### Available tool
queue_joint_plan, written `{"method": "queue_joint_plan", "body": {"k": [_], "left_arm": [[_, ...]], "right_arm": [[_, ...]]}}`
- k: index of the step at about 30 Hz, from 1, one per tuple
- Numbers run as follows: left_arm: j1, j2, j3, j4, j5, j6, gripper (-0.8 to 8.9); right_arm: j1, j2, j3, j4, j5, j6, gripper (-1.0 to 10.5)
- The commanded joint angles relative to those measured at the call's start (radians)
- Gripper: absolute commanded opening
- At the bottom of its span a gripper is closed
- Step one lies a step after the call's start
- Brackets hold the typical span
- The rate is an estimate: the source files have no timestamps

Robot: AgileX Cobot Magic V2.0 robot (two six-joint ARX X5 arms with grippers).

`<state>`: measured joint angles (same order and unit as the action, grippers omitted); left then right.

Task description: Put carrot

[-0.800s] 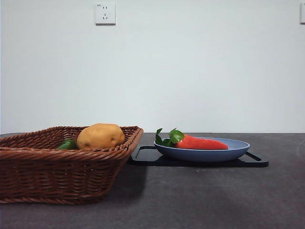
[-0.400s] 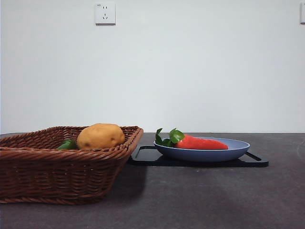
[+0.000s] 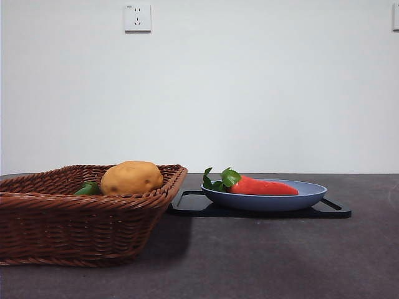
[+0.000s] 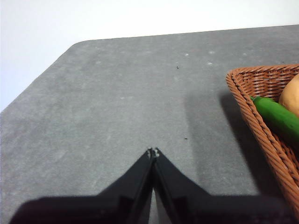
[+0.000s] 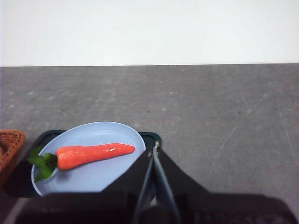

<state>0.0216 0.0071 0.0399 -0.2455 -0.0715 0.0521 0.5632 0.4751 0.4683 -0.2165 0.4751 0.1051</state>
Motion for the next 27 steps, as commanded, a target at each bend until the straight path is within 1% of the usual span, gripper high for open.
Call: {"method": "queue_joint_plan", "body": {"k": [1, 3, 4, 6, 8, 10, 13, 16, 18, 23, 27], "left_arm": [[0.004, -0.002, -0.01, 0.006, -0.001, -0.006, 0.09], [0.004, -0.002, -0.01, 0.006, -0.001, -0.006, 0.09], [0.004, -0.002, -0.01, 0.006, -0.001, -0.006, 0.09], [0.004, -0.002, -0.01, 0.006, -0.001, -0.006, 0.09], [0.004, -0.002, -0.01, 0.006, -0.001, -0.006, 0.09], [0.004, -0.002, -0.01, 0.006, -0.001, -0.006, 0.09], [0.004, -0.002, -0.01, 0.006, -0.001, -0.006, 0.09], [0.004, -0.002, -0.01, 0.006, -0.001, -0.006, 0.09], [0.004, -0.002, -0.01, 0.006, -0.001, -0.006, 0.09], [0.004, -0.002, -0.01, 0.006, -0.001, -0.006, 0.09], [0.004, -0.002, -0.01, 0.006, -0.001, -0.006, 0.09]], "right_arm": [[0.007, -0.01, 0.012, 0.0, 0.006, -0.068, 0.0], [-0.01, -0.047, 0.011, -0.012, 0.016, -0.146, 0.0], [-0.028, -0.068, 0.008, -0.017, 0.011, -0.162, 0.0], [-0.079, -0.111, -0.007, -0.016, -0.024, -0.165, 0.0], [-0.15, -0.16, -0.036, -0.016, -0.105, -0.155, 0.0], [-0.233, -0.217, -0.081, -0.016, -0.208, -0.155, 0.0], [-0.323, -0.286, -0.156, -0.015, -0.306, -0.148, 0.0], [-0.379, -0.346, -0.239, -0.009, -0.391, -0.147, 0.0], [-0.401, -0.371, -0.287, 0.015, -0.422, -0.147, 0.0], [-0.433, -0.417, -0.354, 0.029, -0.425, -0.132, 0.0], [-0.438, -0.449, -0.383, 0.029, -0.424, -0.14, 0.0]]}}
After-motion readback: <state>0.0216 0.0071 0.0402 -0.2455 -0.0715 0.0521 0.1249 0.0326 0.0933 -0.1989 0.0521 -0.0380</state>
